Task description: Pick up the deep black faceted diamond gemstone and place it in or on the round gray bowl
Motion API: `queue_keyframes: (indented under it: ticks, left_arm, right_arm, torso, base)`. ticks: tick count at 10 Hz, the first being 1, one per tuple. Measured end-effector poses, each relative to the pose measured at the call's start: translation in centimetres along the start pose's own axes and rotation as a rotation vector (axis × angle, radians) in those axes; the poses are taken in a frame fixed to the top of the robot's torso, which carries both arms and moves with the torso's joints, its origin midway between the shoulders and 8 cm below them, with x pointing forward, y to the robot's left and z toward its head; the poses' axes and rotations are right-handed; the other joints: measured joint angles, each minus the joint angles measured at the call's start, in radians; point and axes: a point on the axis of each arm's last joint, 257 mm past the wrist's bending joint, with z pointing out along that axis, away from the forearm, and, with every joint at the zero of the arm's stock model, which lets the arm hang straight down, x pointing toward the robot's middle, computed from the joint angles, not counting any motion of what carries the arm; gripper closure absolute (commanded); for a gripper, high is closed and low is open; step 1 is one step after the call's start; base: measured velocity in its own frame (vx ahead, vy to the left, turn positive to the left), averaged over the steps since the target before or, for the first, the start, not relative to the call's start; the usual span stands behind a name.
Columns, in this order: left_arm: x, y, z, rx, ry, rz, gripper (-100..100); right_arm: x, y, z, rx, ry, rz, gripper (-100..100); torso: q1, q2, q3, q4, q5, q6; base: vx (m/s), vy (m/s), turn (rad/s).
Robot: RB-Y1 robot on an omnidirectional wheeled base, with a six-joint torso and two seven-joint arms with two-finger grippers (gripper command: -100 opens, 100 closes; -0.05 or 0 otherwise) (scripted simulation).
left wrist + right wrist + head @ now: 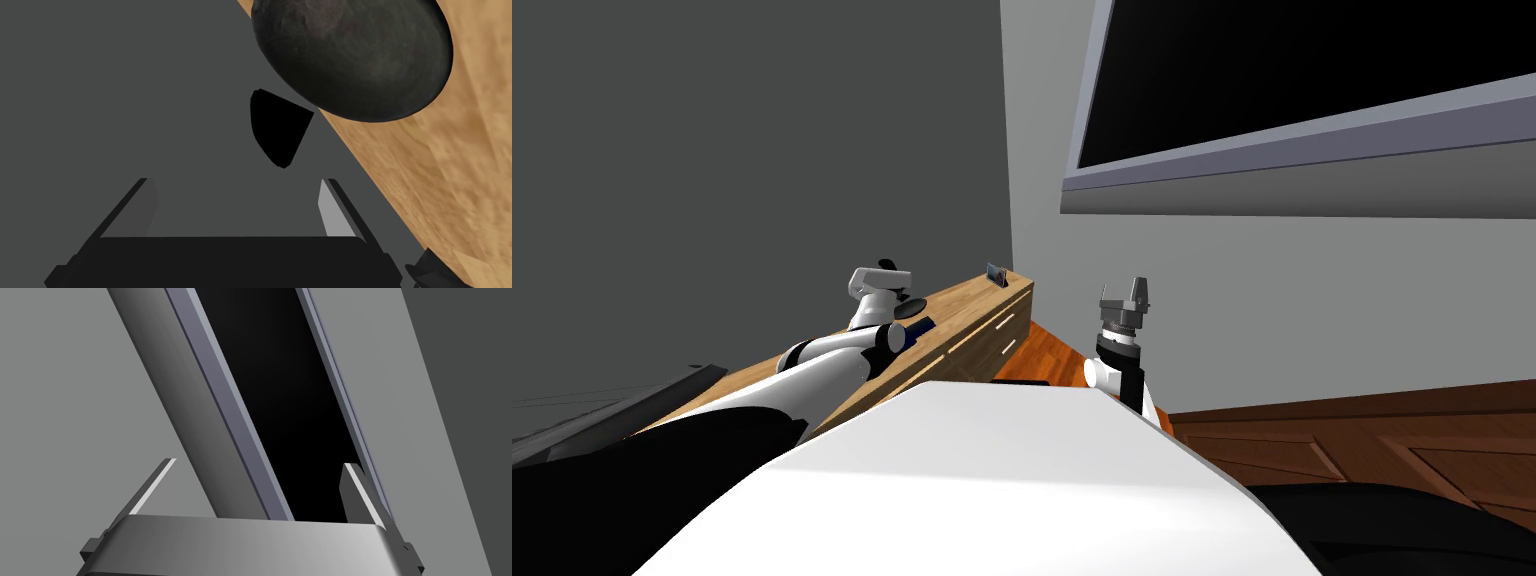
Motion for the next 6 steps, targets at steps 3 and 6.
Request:
queue_keyframes:
  ticks: [3,6]
  left_arm:
    - [-1.6,-1.3,-1.3,0.004,-0.010,-0.009,-100]
    - [-3.2,-2.7,-2.7,0.006,-0.017,-0.016,0]
  right_arm:
    - [0.0,0.0,0.0,0.000,0.000,0.000,0]
    - [0.0,0.0,0.0,0.000,0.000,0.000,0]
  torso:
    - [0.000,-0.001,0.000,0.000,0.000,0.000]
    - [0.001,-0.001,0.000,0.000,0.000,0.000]
  base:
    - [-0.035,-0.009,-0.036]
    - [-0.026,-0.006,-0.024]
